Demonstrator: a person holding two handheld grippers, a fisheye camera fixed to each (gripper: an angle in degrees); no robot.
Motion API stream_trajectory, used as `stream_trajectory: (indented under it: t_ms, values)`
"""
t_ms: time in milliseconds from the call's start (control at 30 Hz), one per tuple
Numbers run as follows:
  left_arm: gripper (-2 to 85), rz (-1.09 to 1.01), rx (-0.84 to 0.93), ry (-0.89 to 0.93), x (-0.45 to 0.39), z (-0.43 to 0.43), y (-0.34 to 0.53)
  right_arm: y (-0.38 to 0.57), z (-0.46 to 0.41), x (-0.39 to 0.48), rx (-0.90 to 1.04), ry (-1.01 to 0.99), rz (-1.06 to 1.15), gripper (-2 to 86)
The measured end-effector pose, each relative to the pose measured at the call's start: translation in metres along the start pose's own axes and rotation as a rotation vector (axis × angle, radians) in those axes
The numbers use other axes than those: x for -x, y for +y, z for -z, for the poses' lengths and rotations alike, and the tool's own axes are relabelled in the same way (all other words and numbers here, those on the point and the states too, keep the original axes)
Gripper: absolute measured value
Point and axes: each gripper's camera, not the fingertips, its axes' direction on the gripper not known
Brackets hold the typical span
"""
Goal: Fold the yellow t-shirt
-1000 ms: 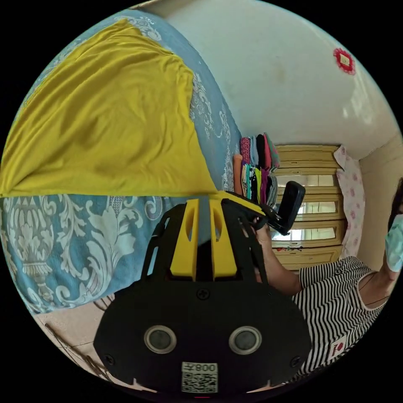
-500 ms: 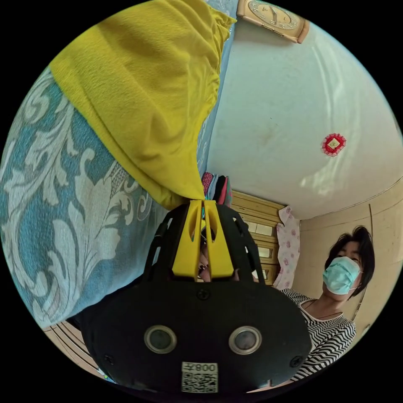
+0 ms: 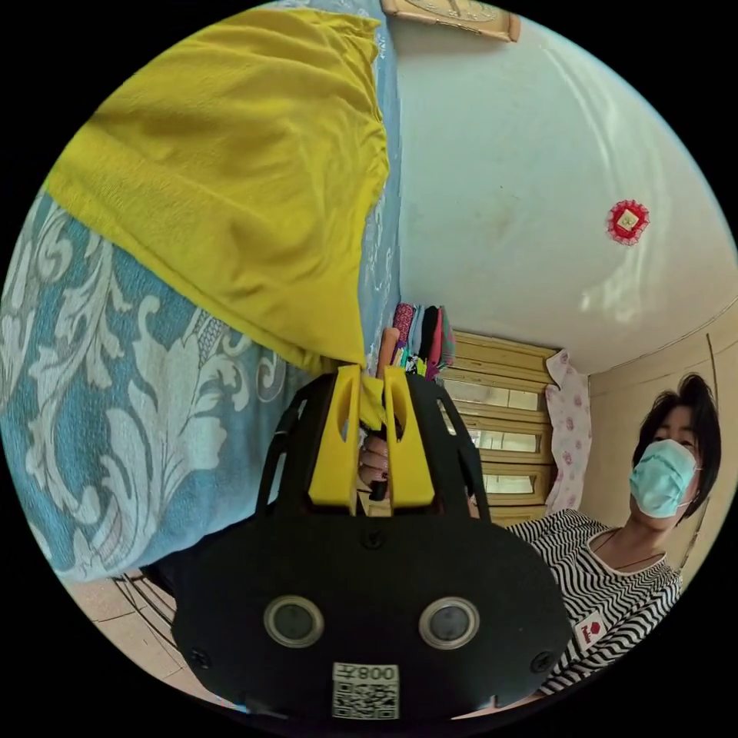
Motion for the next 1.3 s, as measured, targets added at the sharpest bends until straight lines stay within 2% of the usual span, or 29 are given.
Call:
stream_trajectory:
  t_ms: [200, 333, 567, 933, 1300]
  values:
    - [7.1, -0.08, 0.106, -0.182, -0.024, -0.042, 0.008, 0.003, 0.002, -0.017, -0.021, 0.019, -0.014, 7.2]
    - [4.1, -0.085, 0.139, -0.319, -0.028, -0.063, 0.009, 0.002, -0.002, -0.029, -0.016, 0.021, -0.028, 7.5]
    - [0.6, -0.051, 0.115, -0.219, -0.024, -0.057, 0.028, 0.001, -0.013, -0.045, -0.024, -0.017, -0.05, 8.1]
    - [0.2, -0.067, 0.094, -0.121, -0.034, -0.041, 0.046, -0.015, -0.049, -0.051, -0.028, -0.116, -0.073, 8.2]
    - [0.3, -0.111, 0.088, -0.148, -0.042, 0.0, 0.063, -0.027, -0.077, -0.032, 0.017, -0.002, -0.07, 5.5]
